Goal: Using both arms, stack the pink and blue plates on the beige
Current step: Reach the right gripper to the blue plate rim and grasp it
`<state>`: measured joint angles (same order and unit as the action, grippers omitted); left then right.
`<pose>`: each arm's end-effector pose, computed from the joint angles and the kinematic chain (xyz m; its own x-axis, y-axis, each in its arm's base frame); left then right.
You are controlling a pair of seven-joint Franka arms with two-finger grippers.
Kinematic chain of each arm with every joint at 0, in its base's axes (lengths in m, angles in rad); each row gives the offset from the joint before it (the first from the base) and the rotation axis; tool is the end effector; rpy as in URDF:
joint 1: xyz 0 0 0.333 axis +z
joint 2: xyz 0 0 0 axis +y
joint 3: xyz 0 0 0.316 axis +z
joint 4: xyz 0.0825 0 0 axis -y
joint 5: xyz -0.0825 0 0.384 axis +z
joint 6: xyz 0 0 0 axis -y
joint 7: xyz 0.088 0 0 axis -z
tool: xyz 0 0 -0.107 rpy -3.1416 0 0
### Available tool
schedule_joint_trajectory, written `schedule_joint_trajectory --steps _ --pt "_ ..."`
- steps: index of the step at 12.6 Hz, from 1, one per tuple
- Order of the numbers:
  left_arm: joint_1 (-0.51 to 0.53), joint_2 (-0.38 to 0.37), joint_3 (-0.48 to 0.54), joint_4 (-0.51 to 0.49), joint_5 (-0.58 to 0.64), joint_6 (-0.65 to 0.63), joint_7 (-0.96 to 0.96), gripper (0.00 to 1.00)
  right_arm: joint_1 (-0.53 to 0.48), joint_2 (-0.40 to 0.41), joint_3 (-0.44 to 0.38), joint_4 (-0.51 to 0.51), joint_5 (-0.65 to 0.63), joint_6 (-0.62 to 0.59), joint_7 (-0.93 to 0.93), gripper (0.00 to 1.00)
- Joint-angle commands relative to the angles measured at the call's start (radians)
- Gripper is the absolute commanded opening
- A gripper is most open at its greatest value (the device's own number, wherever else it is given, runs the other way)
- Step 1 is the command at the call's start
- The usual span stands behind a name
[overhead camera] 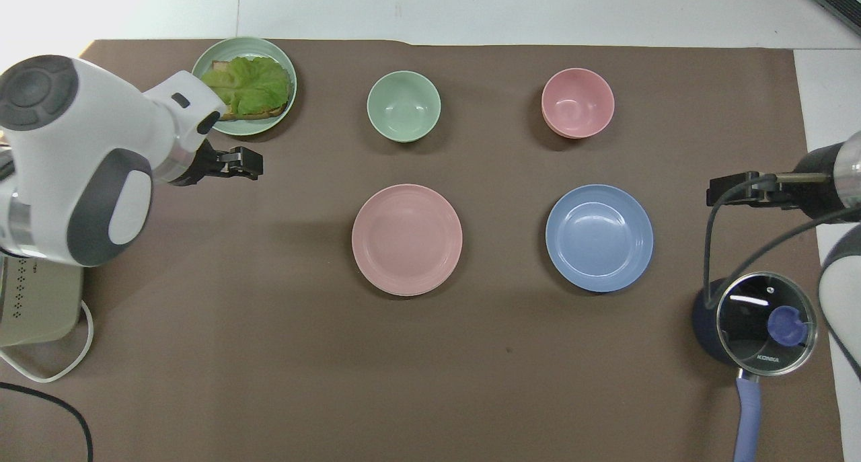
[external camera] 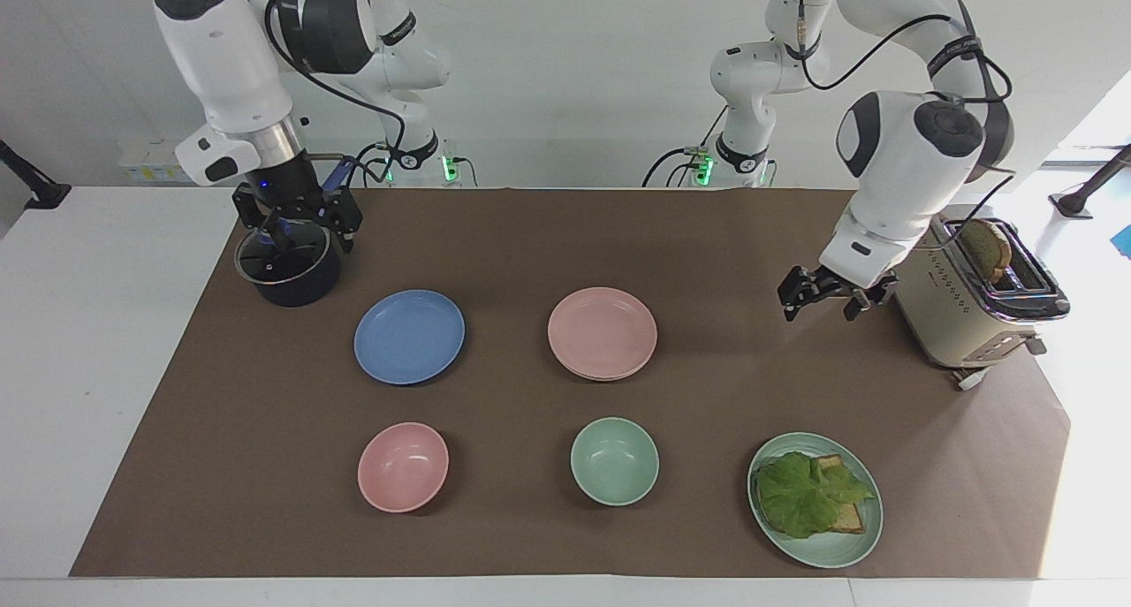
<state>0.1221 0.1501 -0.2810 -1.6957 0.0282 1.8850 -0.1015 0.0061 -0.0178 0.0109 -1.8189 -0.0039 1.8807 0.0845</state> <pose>0.6060 -0.0858 0.5081 0.9972 -0.0611 0.0435 -0.0619 -0.9979 0.0188 0.5657 0.0094 0.5434 0.9946 -0.0663 0.0796 -0.0663 -0.9978 -0.0027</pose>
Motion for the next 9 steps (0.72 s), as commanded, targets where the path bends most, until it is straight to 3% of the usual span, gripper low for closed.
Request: schedule_joint_trajectory --steps 1,4,9 --pt "0.010 -0.024 -0.004 0.086 0.019 -0.130 0.034 1.00 -0.038 0.076 0.001 -0.037 0.025 0.089 -0.034 1.00" --pt "0.008 -0.058 -0.006 0.100 0.018 -0.173 0.039 1.00 -0.058 0.098 0.001 -0.152 0.025 0.234 -0.067 1.00" --pt "0.010 -0.061 -0.007 0.099 0.016 -0.167 0.034 1.00 -0.061 0.130 0.001 -0.250 0.025 0.322 -0.089 1.00"
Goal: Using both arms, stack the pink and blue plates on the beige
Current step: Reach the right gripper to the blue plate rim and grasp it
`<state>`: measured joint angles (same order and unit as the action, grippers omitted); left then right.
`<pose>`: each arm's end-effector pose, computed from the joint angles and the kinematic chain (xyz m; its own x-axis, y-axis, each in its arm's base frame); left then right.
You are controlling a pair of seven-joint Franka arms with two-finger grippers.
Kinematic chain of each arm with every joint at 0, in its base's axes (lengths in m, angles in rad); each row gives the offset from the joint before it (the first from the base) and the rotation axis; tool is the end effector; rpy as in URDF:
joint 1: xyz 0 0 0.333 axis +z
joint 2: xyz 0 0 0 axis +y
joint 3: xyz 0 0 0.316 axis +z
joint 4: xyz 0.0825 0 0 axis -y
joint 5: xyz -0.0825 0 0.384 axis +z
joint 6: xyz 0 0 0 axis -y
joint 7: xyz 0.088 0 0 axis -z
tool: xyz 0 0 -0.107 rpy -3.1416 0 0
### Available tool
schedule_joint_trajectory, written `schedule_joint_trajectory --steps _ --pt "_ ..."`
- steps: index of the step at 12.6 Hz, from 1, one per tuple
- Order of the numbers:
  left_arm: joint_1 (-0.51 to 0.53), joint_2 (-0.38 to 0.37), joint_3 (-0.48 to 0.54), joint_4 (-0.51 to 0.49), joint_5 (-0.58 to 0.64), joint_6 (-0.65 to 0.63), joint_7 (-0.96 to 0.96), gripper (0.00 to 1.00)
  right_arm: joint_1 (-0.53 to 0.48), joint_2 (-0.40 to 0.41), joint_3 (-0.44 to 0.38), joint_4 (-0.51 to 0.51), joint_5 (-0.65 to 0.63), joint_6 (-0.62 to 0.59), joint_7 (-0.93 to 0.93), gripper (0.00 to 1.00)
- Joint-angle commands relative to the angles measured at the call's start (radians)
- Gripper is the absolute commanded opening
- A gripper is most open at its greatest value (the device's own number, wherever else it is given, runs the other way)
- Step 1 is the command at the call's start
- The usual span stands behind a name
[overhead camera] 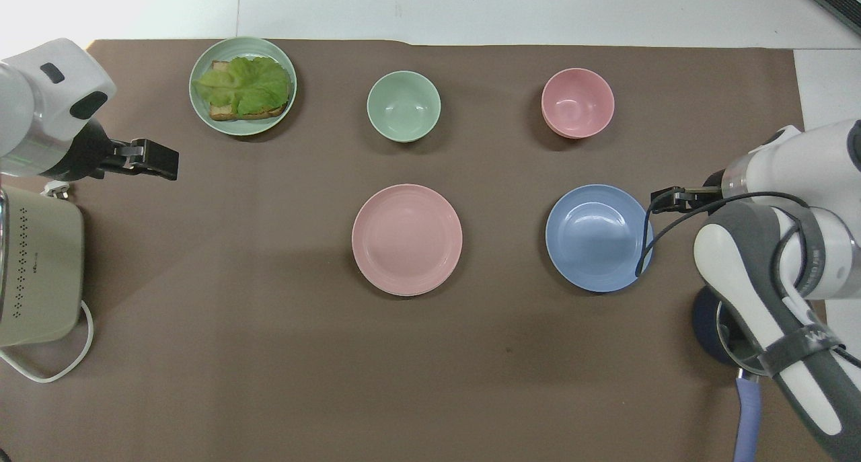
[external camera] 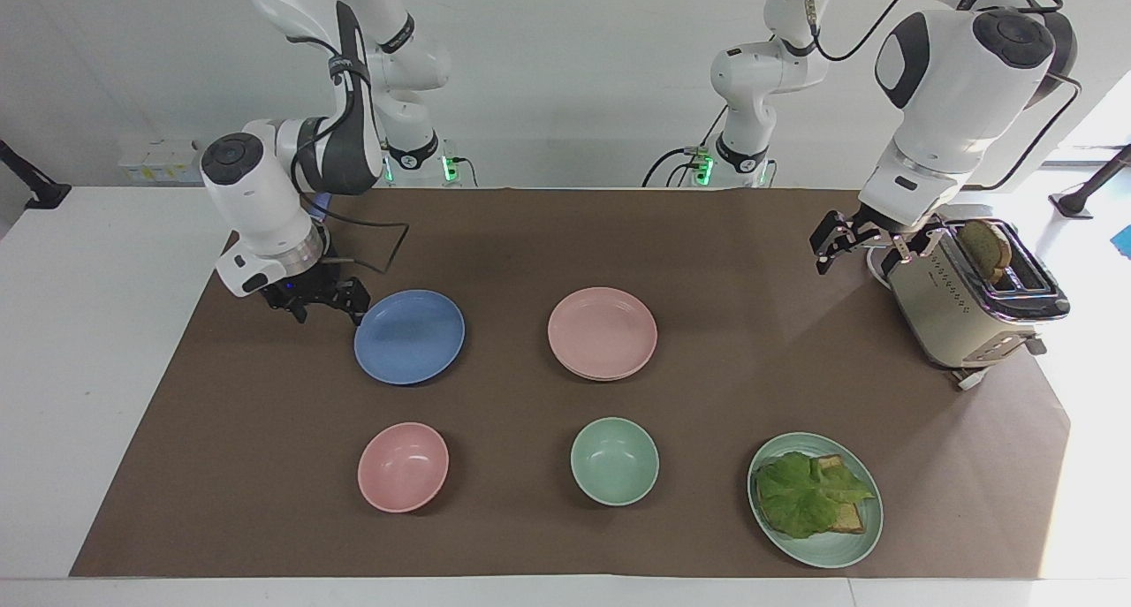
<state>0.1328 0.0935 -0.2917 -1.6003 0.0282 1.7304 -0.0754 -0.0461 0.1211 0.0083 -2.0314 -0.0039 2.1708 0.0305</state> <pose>0.5878 -0.0843 0.5732 0.9955 -0.0855 0.0405 -0.0856 -0.9963 0.0019 0.5758 -0.0220 0.3893 0.9976 -0.0661 0.0184 -0.0662 -0.9978 0.0017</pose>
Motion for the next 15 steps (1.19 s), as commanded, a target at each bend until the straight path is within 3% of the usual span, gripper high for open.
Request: schedule_joint_trajectory --steps 1,6,8,9,12,13,15 --pt "0.001 -0.005 0.003 0.003 0.015 -0.014 0.008 1.00 -0.009 0.001 0.004 -0.052 0.025 0.050 -0.037 1.00" --pt "0.031 -0.005 0.003 0.002 0.015 -0.014 0.006 1.00 -0.018 0.011 0.004 -0.110 0.027 0.107 -0.087 0.98" --pt "0.039 -0.005 0.003 0.002 0.015 -0.012 0.008 1.00 -0.024 0.040 0.004 -0.115 0.028 0.145 -0.112 0.85" --pt "0.039 -0.005 0.003 0.002 0.015 -0.014 0.008 1.00 -0.035 0.052 0.006 -0.115 0.039 0.161 -0.128 0.83" --pt "0.041 -0.005 0.003 0.002 0.015 -0.014 0.006 1.00 -0.035 0.089 0.004 -0.116 0.195 0.178 -0.237 0.73" --pt "0.041 -0.005 0.003 0.002 0.015 -0.012 0.008 1.00 -0.035 0.091 0.004 -0.116 0.200 0.178 -0.241 0.64" --pt "0.039 -0.005 0.003 0.002 0.015 -0.014 0.008 1.00 -0.034 0.089 0.006 -0.119 0.202 0.176 -0.242 0.27"
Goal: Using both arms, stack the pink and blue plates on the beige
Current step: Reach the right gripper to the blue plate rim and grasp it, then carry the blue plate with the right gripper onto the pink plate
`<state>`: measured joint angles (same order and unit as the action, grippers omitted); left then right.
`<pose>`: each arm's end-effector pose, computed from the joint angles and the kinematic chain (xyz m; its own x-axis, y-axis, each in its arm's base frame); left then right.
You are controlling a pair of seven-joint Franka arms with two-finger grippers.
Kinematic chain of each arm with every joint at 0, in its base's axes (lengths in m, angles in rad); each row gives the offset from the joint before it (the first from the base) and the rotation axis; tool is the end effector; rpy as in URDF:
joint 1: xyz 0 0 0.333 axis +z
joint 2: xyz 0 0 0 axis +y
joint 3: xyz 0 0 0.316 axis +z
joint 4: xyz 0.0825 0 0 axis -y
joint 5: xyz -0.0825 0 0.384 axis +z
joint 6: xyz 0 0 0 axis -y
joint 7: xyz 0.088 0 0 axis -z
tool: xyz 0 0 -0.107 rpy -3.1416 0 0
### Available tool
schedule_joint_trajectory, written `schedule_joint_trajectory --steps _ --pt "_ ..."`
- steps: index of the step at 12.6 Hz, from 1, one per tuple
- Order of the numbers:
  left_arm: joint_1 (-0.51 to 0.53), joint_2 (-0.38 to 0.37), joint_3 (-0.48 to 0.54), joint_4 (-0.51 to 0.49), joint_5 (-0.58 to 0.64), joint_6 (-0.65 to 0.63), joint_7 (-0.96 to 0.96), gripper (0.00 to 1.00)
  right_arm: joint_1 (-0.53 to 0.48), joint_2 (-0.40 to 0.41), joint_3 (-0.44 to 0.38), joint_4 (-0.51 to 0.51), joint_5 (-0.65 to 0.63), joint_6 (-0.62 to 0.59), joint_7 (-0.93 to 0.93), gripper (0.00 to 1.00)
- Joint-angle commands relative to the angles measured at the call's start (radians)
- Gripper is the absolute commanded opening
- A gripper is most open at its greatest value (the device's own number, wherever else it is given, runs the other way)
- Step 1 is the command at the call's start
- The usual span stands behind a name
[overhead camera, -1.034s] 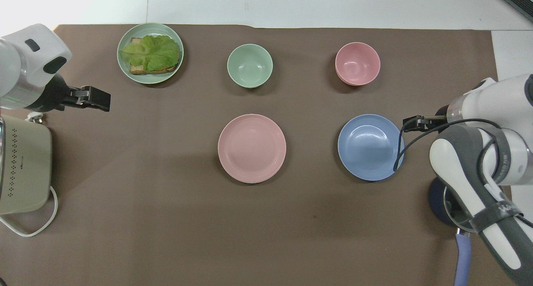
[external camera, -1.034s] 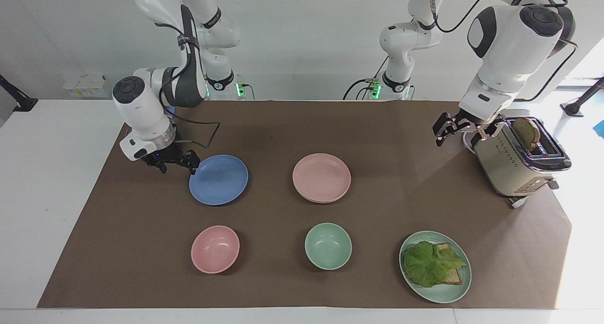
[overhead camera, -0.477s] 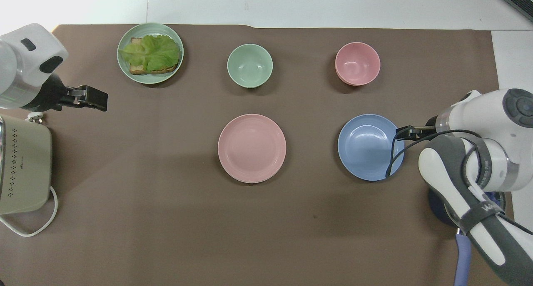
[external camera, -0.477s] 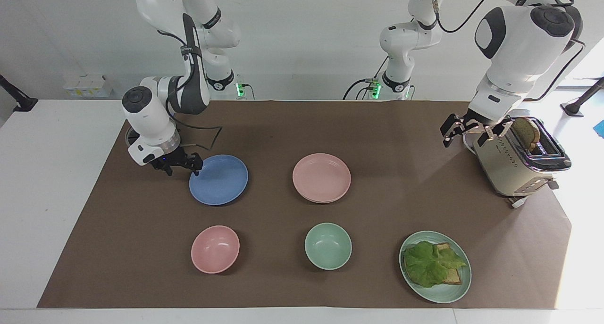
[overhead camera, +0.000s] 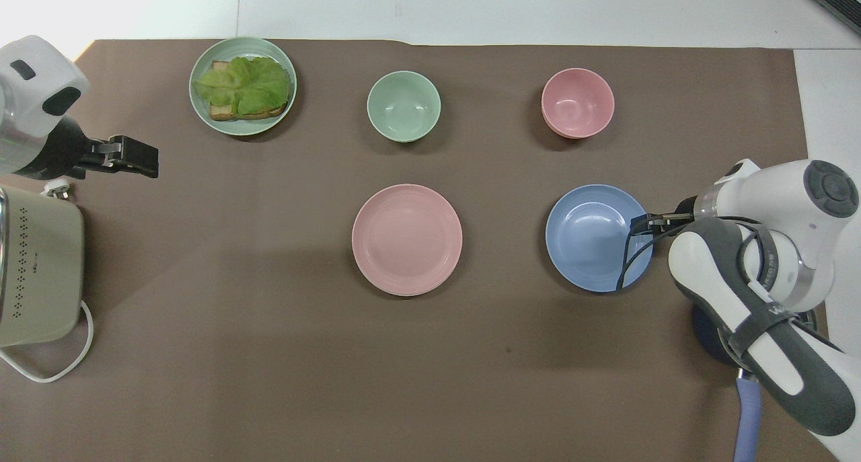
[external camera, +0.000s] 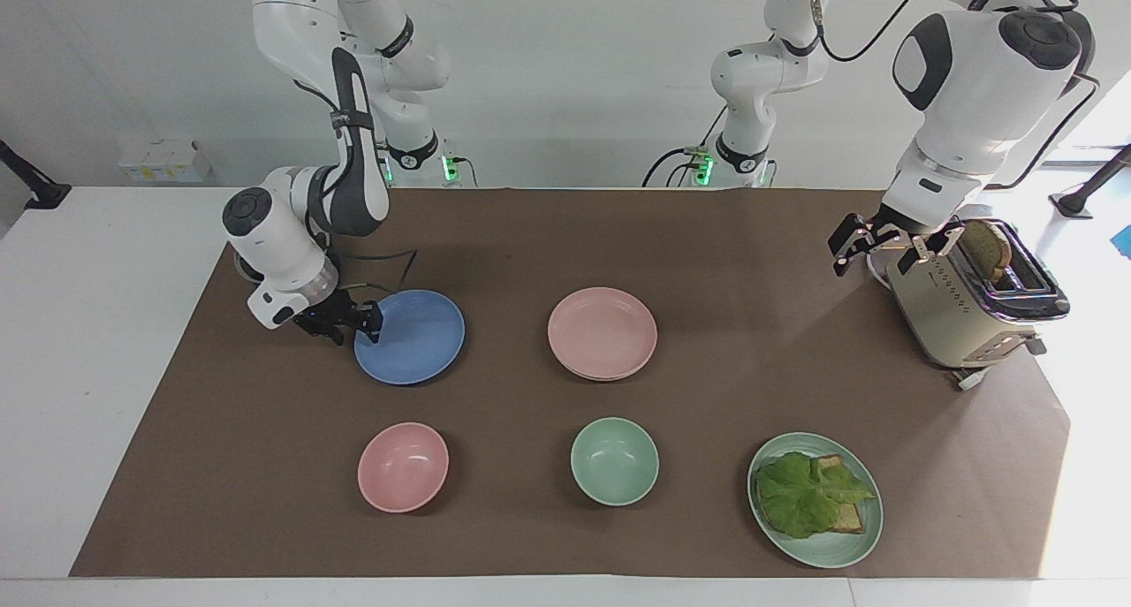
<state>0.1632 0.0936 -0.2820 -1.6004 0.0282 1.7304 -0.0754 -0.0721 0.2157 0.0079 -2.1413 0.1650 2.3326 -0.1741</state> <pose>0.5908 -0.0609 0.5729 0.9982 -0.0456 0.0401 -0.0456 -0.9990 0.0010 0.5625 -0.0335 0.3016 0.9999 -0.0051 -0.0103 -0.0063 -0.9926 -0.1213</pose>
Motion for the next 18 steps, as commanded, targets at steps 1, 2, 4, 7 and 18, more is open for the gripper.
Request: schedule_joint_trajectory --steps 1,2,4,7,18 --pt "0.010 -0.005 -0.006 0.002 0.015 -0.014 0.008 1.00 -0.006 -0.009 0.006 -0.018 0.033 0.014 -0.038 0.04" --pt "0.010 -0.005 -0.006 0.002 0.015 -0.014 0.008 1.00 -0.008 -0.010 0.006 -0.020 0.033 0.013 -0.039 0.00" --pt "0.010 -0.005 -0.006 0.002 0.015 -0.012 0.006 1.00 -0.008 -0.010 0.007 -0.017 0.037 -0.001 -0.039 0.00" --pt "0.010 -0.005 -0.006 0.002 0.015 -0.012 0.008 1.00 0.008 -0.034 0.015 0.000 0.111 -0.021 -0.038 0.00" --pt "0.010 -0.005 -0.006 0.002 0.015 -0.014 0.008 1.00 0.274 -0.085 0.021 0.150 0.111 -0.070 0.281 0.00"
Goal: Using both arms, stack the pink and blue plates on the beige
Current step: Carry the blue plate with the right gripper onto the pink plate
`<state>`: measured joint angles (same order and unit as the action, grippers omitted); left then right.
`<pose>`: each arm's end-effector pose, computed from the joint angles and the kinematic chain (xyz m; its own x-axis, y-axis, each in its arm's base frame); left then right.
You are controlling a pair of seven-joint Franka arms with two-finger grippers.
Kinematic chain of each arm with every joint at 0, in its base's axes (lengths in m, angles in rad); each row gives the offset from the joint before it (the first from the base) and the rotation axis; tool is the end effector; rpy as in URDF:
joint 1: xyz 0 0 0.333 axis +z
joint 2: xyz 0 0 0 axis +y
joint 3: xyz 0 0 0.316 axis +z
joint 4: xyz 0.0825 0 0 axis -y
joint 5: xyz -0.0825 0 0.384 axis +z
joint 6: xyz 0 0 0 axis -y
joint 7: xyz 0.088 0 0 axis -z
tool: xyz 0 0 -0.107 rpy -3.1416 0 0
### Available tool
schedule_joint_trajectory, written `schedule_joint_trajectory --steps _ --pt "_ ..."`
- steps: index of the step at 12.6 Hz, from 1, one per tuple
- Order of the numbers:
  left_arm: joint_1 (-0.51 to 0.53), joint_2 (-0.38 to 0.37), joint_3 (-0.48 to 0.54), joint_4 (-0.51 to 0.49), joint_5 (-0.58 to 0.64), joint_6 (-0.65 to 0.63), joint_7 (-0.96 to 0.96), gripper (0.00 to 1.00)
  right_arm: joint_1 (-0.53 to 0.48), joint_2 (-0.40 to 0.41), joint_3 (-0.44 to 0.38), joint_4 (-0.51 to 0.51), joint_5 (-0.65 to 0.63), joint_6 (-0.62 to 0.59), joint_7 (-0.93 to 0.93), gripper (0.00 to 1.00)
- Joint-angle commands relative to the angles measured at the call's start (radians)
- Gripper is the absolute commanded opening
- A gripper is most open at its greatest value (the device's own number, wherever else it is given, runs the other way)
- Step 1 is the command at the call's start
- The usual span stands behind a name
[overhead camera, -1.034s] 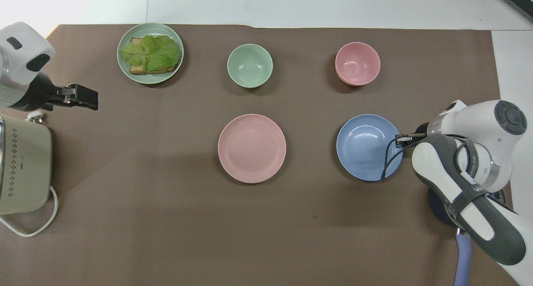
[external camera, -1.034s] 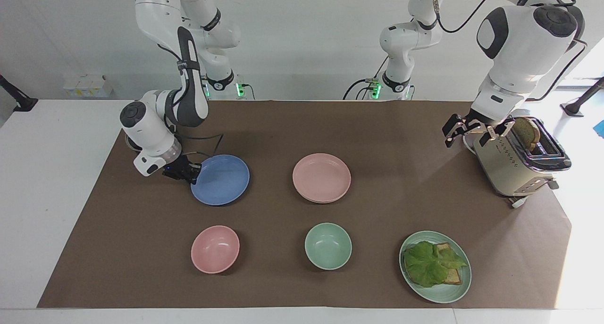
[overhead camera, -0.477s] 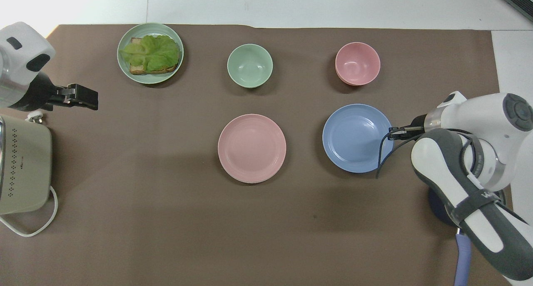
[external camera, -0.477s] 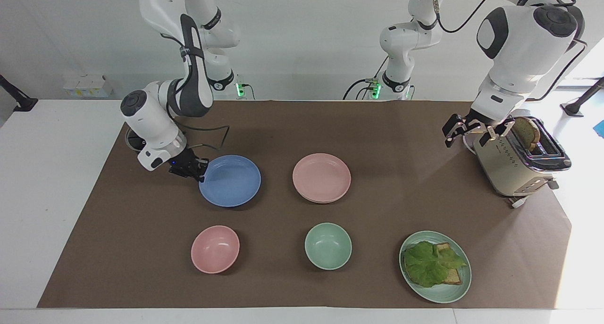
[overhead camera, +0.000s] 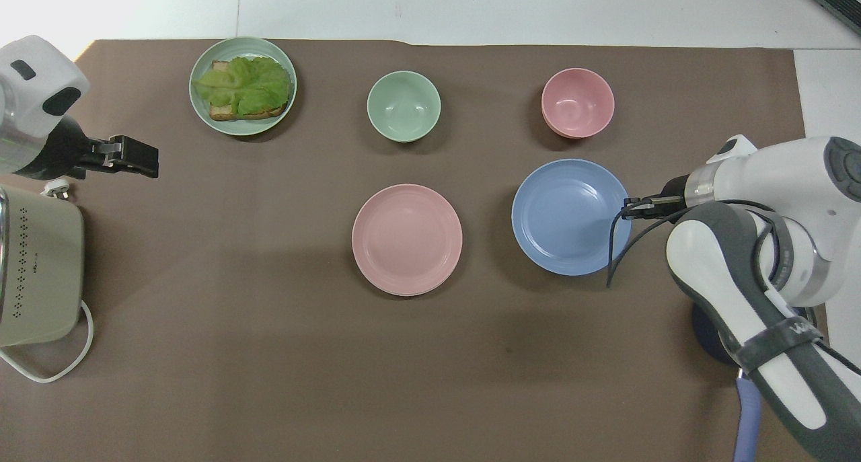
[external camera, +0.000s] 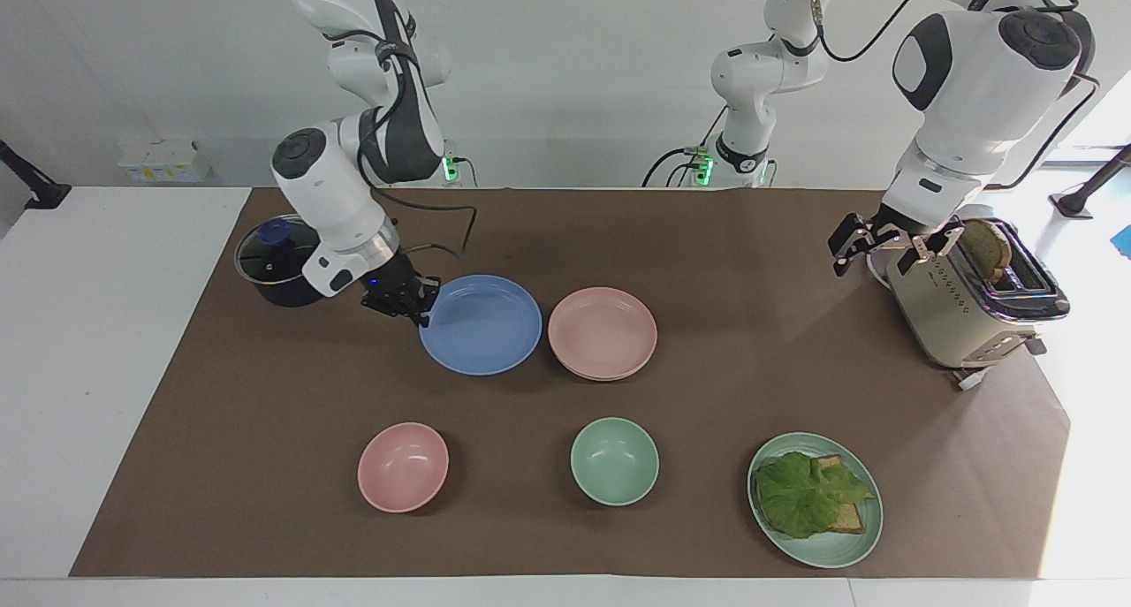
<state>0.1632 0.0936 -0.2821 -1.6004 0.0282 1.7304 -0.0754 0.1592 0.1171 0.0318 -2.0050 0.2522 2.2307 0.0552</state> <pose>0.5908 -0.0610 0.5729 0.9982 -0.0457 0.0401 -0.0457 -0.9990 0.0011 0.5767 0.1189 0.4104 0.9967 -0.0178 0.0793 0.0002 -0.9753 -0.2209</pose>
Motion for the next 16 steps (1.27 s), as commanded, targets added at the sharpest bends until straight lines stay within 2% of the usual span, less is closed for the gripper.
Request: schedule_joint_trajectory --steps 1,5,7,10,16 --pt "0.010 -0.005 -0.006 0.002 0.015 -0.014 0.008 1.00 0.081 0.025 -0.003 0.014 0.024 0.046 0.087 0.00" --pt "0.010 -0.005 -0.006 0.002 0.015 -0.014 0.008 1.00 0.200 0.085 -0.003 0.014 0.024 0.161 0.198 0.00" --pt "0.010 -0.005 -0.006 0.002 0.015 -0.014 0.008 1.00 0.242 0.099 -0.003 0.014 0.024 0.178 0.230 0.00" --pt "0.010 -0.005 -0.006 0.002 0.015 -0.014 0.008 1.00 0.278 0.116 -0.003 -0.003 0.022 0.178 0.236 0.00" --pt "0.010 -0.005 -0.006 0.002 0.015 -0.014 0.008 1.00 0.284 0.147 -0.003 -0.005 0.022 0.214 0.233 0.00"
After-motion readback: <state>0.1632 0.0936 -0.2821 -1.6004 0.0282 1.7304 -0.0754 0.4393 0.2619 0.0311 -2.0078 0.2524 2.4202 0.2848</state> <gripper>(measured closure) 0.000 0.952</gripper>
